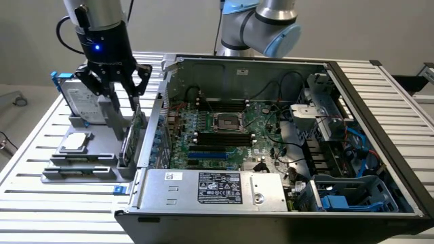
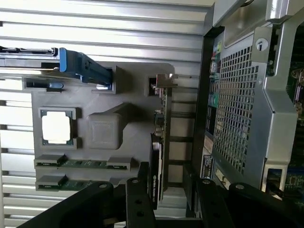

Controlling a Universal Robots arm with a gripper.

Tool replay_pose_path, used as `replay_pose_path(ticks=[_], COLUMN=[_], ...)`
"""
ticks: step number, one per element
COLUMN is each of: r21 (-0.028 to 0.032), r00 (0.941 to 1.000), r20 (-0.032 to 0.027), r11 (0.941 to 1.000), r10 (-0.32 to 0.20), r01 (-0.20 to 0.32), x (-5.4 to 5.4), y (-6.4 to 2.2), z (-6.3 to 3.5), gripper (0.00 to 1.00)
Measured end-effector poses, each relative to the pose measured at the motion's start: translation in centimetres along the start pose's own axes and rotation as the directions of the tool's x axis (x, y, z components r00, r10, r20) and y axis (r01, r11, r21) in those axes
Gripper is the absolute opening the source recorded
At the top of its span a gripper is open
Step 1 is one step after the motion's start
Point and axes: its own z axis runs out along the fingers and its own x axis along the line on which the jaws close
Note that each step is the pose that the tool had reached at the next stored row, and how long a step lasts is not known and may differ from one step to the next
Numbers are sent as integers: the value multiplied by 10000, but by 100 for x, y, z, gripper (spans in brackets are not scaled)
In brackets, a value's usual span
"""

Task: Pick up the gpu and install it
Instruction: 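Pick up the gpu and move the gpu toward the slot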

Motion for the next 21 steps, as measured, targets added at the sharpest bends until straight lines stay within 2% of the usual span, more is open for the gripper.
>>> replay_pose_path(ticks=[12,21], r21=[-9,-78], r00=[9999,9999], r20=[6,16], r11=[9999,9999], r10=[-111,-112], r01=[111,112], x=[19,86], y=[6,0], z=[218,383], gripper=[42,42])
